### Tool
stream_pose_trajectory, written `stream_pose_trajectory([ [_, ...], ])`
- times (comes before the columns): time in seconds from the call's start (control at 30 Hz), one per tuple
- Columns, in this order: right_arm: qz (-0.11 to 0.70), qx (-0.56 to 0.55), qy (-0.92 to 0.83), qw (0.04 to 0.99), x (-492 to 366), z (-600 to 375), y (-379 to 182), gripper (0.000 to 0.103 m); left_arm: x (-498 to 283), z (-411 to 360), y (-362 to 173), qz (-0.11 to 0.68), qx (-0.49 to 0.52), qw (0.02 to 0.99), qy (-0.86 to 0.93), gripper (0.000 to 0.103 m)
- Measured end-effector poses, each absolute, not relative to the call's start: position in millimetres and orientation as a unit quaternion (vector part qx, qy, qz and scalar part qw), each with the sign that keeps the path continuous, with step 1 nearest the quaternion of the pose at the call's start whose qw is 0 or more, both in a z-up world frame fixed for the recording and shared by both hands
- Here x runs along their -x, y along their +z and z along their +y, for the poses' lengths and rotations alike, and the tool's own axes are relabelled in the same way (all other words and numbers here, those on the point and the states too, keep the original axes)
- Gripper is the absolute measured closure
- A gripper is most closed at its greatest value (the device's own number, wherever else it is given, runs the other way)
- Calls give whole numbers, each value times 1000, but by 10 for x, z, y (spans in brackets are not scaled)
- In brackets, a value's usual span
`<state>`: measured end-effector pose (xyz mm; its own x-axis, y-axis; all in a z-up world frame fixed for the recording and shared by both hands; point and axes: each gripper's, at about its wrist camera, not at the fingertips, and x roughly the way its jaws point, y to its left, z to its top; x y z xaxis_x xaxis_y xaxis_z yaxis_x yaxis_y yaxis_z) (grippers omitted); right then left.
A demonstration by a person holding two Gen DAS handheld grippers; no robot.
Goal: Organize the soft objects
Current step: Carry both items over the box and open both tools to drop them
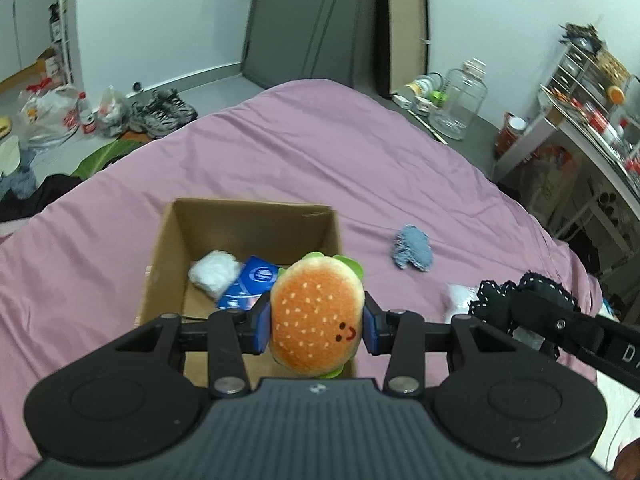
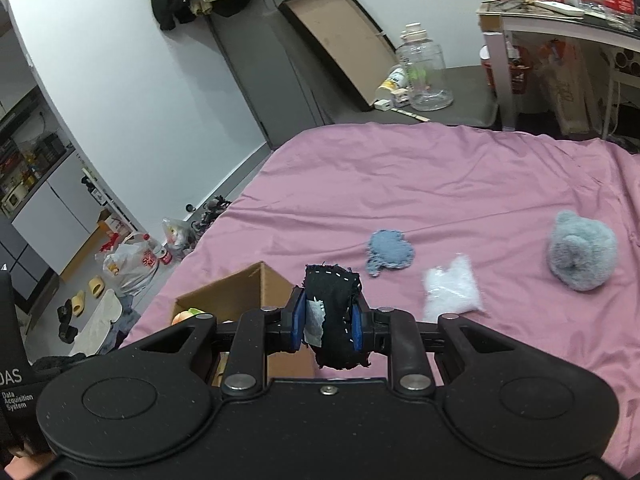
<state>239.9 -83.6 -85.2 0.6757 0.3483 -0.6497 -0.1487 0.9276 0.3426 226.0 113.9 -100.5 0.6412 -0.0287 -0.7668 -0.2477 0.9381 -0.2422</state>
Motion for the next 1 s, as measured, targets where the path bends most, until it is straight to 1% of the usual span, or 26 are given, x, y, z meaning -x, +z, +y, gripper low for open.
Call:
stream_pose_trajectory([
  [0.23, 381, -115, 154, 904, -2435, -537, -858, 80, -2289, 1522, -1127, 432, 190, 877, 88, 60],
  [0.57, 391, -100, 175, 898, -2604, -126, -959, 80, -2336, 1800, -1232, 441, 218, 864, 106, 60],
  [0.77, 395, -99, 176, 896, -2695, -9, -1018, 80, -2355, 1871, -1237, 438, 243, 859, 111, 56],
  [0.83, 397, -98, 176, 896, -2727, 16, -1036, 80, -2372, 1901, -1262, 442, 251, 853, 114, 52],
  [1.0, 398, -101, 185, 893, -2830, 105, -1048, 80, -2375, 1943, -1277, 445, 266, 846, 128, 48],
])
